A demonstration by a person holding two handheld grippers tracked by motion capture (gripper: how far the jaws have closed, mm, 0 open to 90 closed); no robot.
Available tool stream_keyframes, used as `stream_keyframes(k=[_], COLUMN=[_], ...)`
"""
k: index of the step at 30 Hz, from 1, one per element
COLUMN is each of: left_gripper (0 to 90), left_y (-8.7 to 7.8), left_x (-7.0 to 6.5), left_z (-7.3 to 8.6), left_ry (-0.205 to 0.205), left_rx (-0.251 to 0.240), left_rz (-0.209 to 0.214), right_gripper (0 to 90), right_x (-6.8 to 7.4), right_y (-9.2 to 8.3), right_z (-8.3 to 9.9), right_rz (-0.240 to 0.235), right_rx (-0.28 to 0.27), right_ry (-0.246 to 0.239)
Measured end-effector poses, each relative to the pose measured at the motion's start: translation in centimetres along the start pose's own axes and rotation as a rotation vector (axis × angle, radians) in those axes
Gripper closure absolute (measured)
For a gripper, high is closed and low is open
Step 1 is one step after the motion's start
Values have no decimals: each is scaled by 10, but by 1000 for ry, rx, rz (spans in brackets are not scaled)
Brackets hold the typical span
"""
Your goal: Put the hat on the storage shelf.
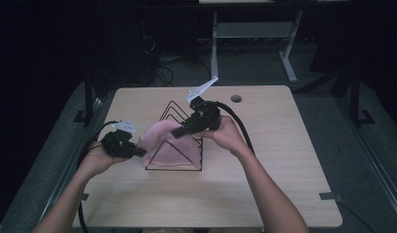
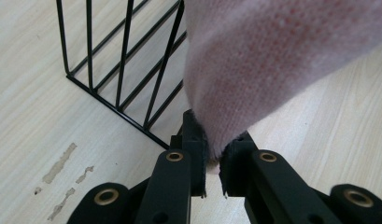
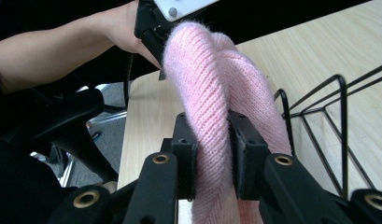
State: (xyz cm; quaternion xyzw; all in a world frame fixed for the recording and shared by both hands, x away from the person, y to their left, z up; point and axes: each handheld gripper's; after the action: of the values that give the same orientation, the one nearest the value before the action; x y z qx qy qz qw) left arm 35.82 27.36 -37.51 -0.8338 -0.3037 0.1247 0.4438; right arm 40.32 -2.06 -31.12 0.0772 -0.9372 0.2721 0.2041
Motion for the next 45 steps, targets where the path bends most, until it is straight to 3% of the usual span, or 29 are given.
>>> stream_keyframes(k=[12,22,31,36,45], left_gripper=[829,836,837,835,834], left_y=[9,10,15,21,22], left_x=[2,3,1,3,4], left_z=[5,7,7,13,13], left_ry=[8,35,48,6,2], left_rx=[25,45,76,88,86], left_rz=[-2,-18,-10,-3,-6], right_gripper=[641,719,792,800,797], right_x=[2,7,8,5,6], right_y=[6,4,4,12,15], right_z=[10,12,14,17,22], right_rz=[5,36,59,57,48], right_rx=[21,17,11,57,42], right_ry=[10,-28,-22,-25,-17])
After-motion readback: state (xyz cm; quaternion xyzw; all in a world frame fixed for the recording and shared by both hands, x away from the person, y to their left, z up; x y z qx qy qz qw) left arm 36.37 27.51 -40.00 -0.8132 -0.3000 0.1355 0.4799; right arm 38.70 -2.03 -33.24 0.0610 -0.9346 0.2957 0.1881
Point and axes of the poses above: each handheld gripper's, and its own axes: y roughly forward along the jaws, z roughly out of its underside, x roughly to its left, and after that the axes turned 11 degrees about -z, right-handed
